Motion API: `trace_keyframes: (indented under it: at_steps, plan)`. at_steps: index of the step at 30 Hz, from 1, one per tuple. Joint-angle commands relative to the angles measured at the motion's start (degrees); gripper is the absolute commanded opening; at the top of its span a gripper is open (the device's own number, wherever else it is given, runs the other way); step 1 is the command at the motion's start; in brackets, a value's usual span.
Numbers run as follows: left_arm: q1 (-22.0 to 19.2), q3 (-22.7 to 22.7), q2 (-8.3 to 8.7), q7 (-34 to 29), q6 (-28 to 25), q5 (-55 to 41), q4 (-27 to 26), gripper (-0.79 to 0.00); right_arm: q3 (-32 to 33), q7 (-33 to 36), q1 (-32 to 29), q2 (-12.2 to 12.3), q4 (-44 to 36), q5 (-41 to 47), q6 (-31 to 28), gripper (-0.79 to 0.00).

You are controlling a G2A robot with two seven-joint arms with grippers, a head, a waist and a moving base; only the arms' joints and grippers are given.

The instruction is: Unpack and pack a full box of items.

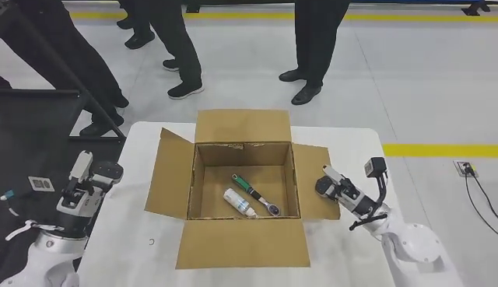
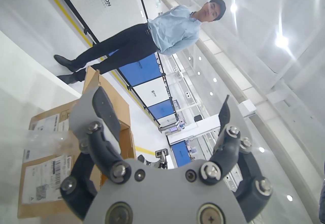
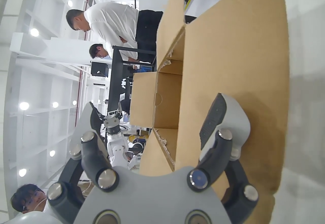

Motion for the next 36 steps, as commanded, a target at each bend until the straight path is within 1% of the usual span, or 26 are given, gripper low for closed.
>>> trace_keyframes:
  at_steps: [1, 4, 7, 9, 12, 15, 20, 25, 27, 33, 36]
  plan:
    - [0.05, 0.61, -0.05, -0.11, -0.42, 0.14, 0.13, 0.000, -0.63, -0.90, -0.11, 0.04, -3.13, -1.79, -0.14, 0.000]
    - [0.28, 1.22, -0.15, -0.05, -1.13, -0.03, 0.36, 0.000, -2.68, 0.08, 0.92, 0.12, -7.50, -4.80, 1.24, 0.000]
    - [0.84, 1.38, -0.24, -0.07, -2.06, -0.44, 0.67, 0.000, -6.50, 0.94, 3.80, 0.07, -10.21, -10.39, 4.47, 0.000]
    - [1.43, 1.21, -0.31, 0.09, -2.82, -0.97, 0.89, 0.000, -10.21, 2.21, 6.69, -0.07, -10.84, -15.29, 6.60, 0.000]
    - [2.58, 0.56, -0.42, 0.19, -4.12, -1.89, 1.12, 0.000, -16.07, 4.29, 12.13, -0.57, -9.17, -20.31, 10.48, 0.000]
    - [3.91, -0.26, -0.52, 0.25, -5.30, -2.79, 1.29, 0.000, -22.52, 6.13, 17.88, -1.50, -5.84, -23.86, 14.91, 0.000]
    - [5.59, -1.45, -0.68, 0.28, -6.74, -4.10, 1.39, 0.000, -30.80, 5.99, 25.97, -3.66, 1.99, -23.49, 18.75, 0.000]
    - [6.23, -2.04, -0.78, -0.21, -7.34, -4.76, 1.25, 0.000, -39.72, 4.69, 33.58, -6.39, 10.44, -27.69, 23.88, 0.000]
    - [6.40, -2.34, -0.79, -0.55, -7.50, -4.97, 1.14, 0.000, -43.22, 5.36, 36.40, -7.67, 13.85, -28.88, 25.77, 0.000]
    - [7.02, -3.84, -0.83, -1.61, -8.04, -6.20, 1.52, 0.000, -51.07, 7.36, 42.48, -11.53, 23.69, -30.27, 27.88, 0.000]
    - [7.16, -4.32, -0.85, -2.05, -8.35, -6.68, 1.88, 0.000, -52.61, 5.49, 43.67, -13.07, 27.04, -29.71, 28.37, 0.000]
